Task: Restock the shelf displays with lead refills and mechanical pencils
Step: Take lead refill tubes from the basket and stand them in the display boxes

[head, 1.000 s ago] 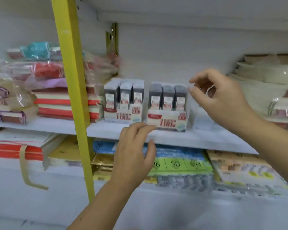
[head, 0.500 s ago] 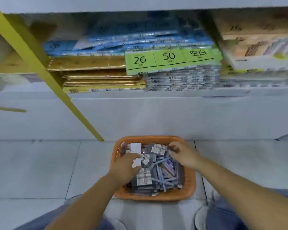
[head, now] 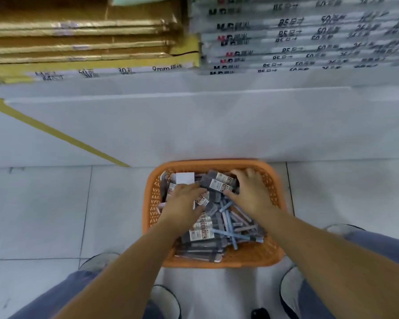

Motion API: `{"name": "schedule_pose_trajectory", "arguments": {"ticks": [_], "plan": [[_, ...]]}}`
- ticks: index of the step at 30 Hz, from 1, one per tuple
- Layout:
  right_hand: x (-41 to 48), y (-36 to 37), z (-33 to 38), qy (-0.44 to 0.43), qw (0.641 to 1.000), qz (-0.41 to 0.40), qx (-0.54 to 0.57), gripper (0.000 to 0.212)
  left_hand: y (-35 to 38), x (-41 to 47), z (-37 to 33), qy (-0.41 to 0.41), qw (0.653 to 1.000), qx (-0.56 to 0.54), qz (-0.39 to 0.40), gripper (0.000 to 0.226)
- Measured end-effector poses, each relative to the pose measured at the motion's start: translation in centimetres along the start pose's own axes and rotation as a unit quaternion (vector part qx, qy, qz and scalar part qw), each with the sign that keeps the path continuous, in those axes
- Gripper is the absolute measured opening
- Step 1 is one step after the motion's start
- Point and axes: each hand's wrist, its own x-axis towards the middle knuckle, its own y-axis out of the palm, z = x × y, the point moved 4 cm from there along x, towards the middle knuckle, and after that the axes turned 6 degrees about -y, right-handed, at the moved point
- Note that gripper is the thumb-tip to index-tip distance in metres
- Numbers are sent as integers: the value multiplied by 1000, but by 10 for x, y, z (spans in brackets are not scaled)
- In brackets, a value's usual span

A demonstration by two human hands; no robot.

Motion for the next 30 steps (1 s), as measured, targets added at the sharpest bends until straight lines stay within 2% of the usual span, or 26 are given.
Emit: {"name": "schedule_pose_trajectory", "arguments": {"ticks": [8,12,15,19,25,27,30], "plan": [[-1,10,1,14,999,11,34,46,-1,-6,21,-62,997,1,-37,58],[-8,13,0,29,997,39,64,54,-4,-5,17,-73,995,-19,-64,57],[-14,15,-4,39,990,69,115,54,-8,6,9,-36,994,72,-73,63],[-20,9,-13,64,984,36,161,32,-8,17,4,-4,988,145,-52,70],[-22,7,-17,82,967,40,236,12,-8,25,-1,0,988,147,-51,59],[-23,7,-18,79,959,55,267,14,-5,23,0,-3,990,136,-41,54],[-23,11,-17,80,953,64,286,18,-3,20,1,-4,990,138,-36,59]]}}
